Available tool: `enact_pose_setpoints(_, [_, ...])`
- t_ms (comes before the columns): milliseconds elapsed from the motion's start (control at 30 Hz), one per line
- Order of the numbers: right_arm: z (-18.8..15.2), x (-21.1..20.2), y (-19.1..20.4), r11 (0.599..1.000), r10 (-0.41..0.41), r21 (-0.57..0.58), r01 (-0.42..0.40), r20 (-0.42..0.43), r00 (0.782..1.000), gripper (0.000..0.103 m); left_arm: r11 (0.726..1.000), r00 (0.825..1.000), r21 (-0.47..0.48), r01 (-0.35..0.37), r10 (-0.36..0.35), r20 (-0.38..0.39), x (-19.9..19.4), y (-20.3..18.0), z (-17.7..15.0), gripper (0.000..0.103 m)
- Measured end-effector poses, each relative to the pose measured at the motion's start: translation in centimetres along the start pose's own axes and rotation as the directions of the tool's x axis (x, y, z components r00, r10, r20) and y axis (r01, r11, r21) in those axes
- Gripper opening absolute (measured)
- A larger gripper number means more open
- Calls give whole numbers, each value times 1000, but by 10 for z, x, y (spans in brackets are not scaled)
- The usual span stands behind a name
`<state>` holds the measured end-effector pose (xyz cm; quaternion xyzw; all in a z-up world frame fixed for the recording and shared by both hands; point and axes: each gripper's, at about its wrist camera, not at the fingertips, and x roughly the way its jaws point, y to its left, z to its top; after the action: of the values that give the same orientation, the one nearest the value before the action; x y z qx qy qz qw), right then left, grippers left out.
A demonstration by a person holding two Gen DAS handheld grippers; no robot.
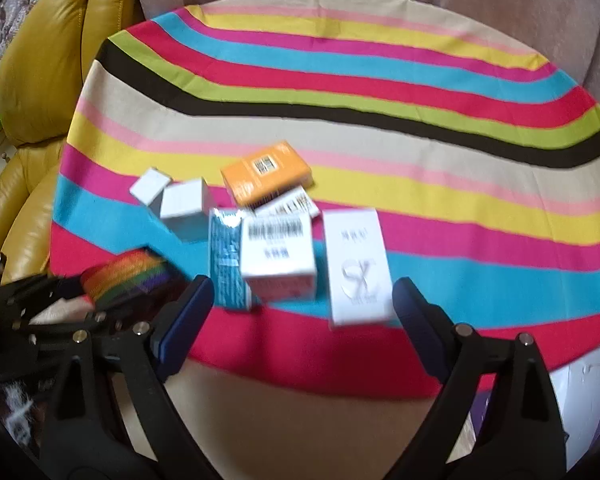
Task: Organize objects
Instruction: 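Grasp the white barcode box with the right tool while the left tool holds the rainbow roll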
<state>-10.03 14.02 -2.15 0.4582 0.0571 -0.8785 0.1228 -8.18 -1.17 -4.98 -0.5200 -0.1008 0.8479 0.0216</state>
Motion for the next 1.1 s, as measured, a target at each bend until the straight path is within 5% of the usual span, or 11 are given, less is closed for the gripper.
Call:
enact_pose_setpoints(133, [5,16,2,1000,3,-11,-4,-12,1000,80,1000,1000,3,3,-3,25,-5,4,-5,63])
enact_pose_setpoints(267, [4,25,2,1000,19,-12,-19,-33,999,45,1000,999,1,5,-5,41,-15,8,-12,62])
enact_pose_setpoints(533, [0,2,3,1000,-12,-10,13,58,998,45,1000,993,8,-23,22,116,-28,4,-10,62])
enact_pose_setpoints(1100, [-49,-65,-15,992,-81,102,70,108,991,45,996,976,83,18,-36,215,-72,-33,-38,62])
